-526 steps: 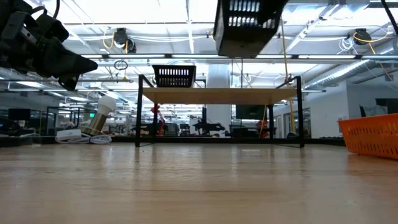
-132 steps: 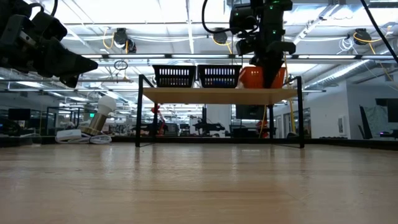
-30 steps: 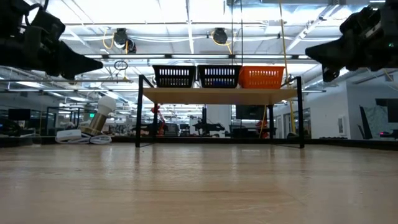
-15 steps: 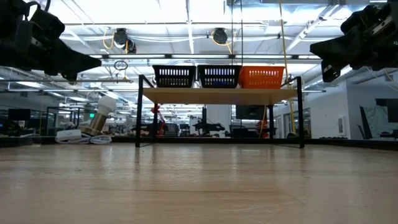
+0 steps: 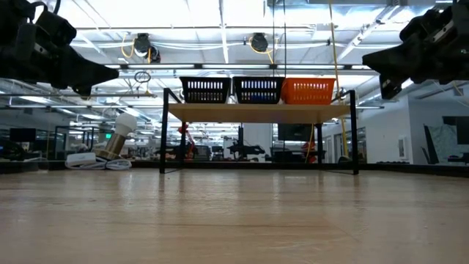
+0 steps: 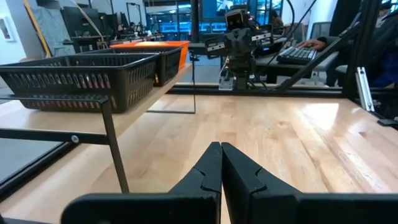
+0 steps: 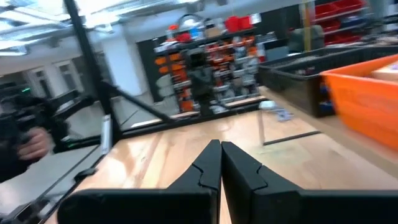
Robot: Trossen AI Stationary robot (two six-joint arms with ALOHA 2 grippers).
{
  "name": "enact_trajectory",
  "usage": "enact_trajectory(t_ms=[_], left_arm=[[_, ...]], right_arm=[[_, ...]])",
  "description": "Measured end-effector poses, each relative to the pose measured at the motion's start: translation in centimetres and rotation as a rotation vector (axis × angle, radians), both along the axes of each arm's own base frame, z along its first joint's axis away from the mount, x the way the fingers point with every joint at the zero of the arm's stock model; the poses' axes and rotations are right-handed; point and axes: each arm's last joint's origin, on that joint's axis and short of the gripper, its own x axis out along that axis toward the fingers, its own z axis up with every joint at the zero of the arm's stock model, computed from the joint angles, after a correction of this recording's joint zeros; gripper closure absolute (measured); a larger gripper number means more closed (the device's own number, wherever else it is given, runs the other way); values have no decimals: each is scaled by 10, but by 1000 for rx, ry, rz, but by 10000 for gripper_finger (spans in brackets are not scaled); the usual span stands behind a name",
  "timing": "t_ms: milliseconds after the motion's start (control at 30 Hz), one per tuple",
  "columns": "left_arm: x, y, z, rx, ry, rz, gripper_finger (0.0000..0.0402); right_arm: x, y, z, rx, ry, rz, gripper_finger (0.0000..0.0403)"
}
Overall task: Pick & Place Office Desk Supplies
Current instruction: Return to Home Position
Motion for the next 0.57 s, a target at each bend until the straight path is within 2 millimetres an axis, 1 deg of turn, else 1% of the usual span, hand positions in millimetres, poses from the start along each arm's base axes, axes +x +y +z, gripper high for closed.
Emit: enact_trajectory(t_ms=[133,367,567], left_arm=[[0,0,0,-4,3,-4,401],[0,-2,0,-12,7,-75,399],[0,-2,0,-1,9,-62,396]], right_arm=[[0,-2,0,8,0,-53,403],[0,-1,0,12,1,-23,399],[0,-1,0,16,1,-30,391]])
